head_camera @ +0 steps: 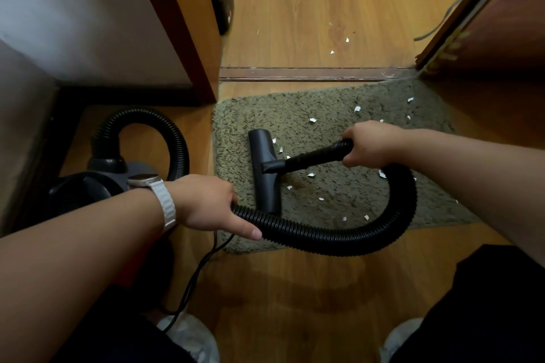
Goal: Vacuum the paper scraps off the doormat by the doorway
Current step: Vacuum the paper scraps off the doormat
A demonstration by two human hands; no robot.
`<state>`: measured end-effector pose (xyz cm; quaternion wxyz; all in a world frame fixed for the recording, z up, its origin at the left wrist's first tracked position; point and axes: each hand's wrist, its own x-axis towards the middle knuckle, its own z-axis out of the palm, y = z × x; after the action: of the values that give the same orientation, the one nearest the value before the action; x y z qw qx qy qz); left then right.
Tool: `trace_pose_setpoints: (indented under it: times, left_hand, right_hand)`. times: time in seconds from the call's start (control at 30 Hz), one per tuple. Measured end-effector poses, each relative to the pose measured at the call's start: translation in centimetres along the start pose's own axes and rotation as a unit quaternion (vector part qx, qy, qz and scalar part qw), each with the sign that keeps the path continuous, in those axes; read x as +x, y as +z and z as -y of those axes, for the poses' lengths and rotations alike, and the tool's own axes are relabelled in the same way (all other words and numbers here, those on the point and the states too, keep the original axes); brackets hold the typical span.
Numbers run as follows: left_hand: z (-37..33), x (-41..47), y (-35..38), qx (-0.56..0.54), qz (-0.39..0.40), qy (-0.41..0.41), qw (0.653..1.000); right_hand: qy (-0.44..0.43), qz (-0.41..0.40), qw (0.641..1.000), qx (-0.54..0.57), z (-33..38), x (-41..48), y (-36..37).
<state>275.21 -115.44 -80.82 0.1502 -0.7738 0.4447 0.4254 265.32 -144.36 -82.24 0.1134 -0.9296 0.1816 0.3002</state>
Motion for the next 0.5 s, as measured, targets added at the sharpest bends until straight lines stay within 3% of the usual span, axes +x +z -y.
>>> trace_pose_setpoints:
  times: [0.5]
  left_hand:
    - [-1.5, 0.9, -1.3, -0.035, -0.006, 0.003, 0.999]
  right_hand:
    - [0.079, -0.014, 0.996, 0.038, -4.2, -1.7, -0.5]
